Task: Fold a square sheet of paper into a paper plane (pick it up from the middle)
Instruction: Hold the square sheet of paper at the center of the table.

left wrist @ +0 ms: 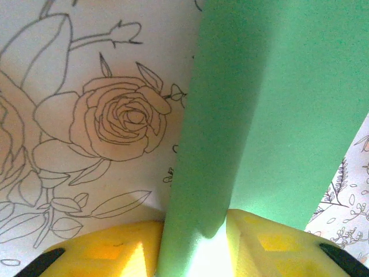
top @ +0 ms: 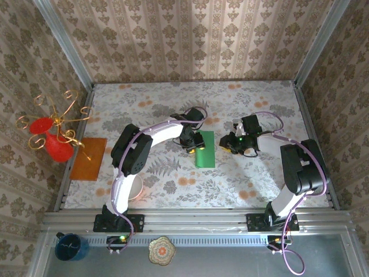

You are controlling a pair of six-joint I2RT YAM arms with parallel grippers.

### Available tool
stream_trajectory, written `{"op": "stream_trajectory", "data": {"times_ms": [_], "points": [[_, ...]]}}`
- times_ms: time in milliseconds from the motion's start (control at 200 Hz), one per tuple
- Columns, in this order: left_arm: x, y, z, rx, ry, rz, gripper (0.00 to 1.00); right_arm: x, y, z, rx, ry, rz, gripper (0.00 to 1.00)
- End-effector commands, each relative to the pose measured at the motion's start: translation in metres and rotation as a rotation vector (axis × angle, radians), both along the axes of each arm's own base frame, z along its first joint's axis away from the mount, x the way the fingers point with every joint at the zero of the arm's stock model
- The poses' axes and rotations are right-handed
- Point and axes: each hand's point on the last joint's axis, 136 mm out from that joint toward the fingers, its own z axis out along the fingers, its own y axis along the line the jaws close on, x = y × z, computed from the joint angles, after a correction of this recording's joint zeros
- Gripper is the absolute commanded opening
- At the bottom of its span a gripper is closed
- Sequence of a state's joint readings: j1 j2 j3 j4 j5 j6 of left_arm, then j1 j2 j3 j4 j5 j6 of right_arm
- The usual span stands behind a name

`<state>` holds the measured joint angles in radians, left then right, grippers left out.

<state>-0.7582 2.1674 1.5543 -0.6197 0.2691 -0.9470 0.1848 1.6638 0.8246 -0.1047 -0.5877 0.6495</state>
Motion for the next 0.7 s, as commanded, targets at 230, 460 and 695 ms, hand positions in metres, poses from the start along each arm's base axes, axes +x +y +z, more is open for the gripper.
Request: {"op": "stream_trajectory", "data": {"times_ms": [230,460,695], "points": [[-0.062,0.038,-0.11,0.223,0.226,-0.033,0.39,-0.004,0.039,-0.001,0.044,0.002,0.139,0.21],[-0.063,0.038,-0.11,0.221,0.228,-0.035,0.39,-0.002,0.049,-0.012,0.06,0.044,0.158,0.14],[-0.064,0.037,-0.112,0.217,0.233,-0.035,0.39,-0.002,0.048,-0.023,0.046,0.076,0.169,0.12]]}}
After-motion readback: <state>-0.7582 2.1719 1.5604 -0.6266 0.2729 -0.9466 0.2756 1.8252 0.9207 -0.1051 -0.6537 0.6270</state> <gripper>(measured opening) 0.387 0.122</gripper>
